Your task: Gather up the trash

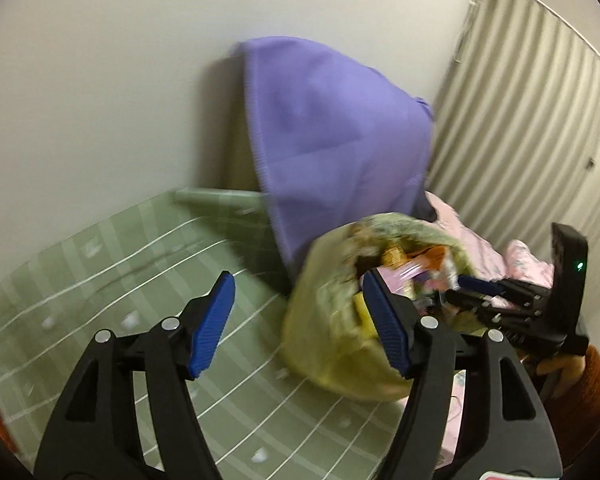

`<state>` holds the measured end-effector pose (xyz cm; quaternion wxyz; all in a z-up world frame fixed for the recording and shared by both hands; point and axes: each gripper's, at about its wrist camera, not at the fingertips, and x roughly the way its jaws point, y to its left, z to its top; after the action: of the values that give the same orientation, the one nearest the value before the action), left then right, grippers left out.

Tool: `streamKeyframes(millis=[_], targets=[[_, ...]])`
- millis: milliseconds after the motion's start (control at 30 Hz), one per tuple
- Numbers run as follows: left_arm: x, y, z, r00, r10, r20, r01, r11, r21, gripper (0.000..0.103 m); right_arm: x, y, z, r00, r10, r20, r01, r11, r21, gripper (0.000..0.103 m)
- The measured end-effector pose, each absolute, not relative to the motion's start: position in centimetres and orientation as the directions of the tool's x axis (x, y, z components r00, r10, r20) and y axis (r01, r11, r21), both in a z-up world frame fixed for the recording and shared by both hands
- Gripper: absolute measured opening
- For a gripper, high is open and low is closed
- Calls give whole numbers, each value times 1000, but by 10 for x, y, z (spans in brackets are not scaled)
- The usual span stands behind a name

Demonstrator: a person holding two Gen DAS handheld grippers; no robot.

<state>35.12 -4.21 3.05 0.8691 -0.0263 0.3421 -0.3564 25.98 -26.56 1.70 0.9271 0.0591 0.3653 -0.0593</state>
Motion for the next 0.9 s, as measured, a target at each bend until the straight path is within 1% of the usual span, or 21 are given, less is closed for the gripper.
streamKeyframes(millis=[67,200,233,300,367,500,600,700,733,833,900], targets=[[347,-15,24,535,-605,-590,553,779,-296,63,260,-261,19,737,-64,-672,142,988,62,49],[341,33,9,601,-507,-618,439,855,-275,63,260,-242,34,785,-20,-619,89,993,81,51],[339,48,6,616,-481,-624,401,873,-277,63,261,-239,37,792,-10,-611,79,993,87,52],[334,82,0,652,-423,-629,316,906,-282,63,264,-224,45,815,48,-577,20,994,112,55],[327,111,-3,684,-368,-630,242,929,-280,63,270,-213,47,817,92,-569,-26,992,123,56],[315,164,-7,737,-224,-638,85,967,-241,63,290,-174,36,767,227,-600,-173,974,148,61],[302,199,-10,754,-117,-647,-34,976,-216,63,300,-146,29,726,297,-621,-261,953,151,61],[286,229,-13,752,-63,-656,-124,964,-234,63,307,-110,20,671,396,-627,-387,908,160,61],[278,238,-14,750,-44,-660,-151,960,-235,63,312,-90,15,621,463,-633,-465,867,179,61],[262,247,-11,744,-10,-668,-186,957,-221,63,323,-49,-6,517,548,-658,-558,799,227,61],[254,250,-9,740,3,-673,-196,957,-212,63,329,-29,-17,474,575,-667,-589,770,245,61]])
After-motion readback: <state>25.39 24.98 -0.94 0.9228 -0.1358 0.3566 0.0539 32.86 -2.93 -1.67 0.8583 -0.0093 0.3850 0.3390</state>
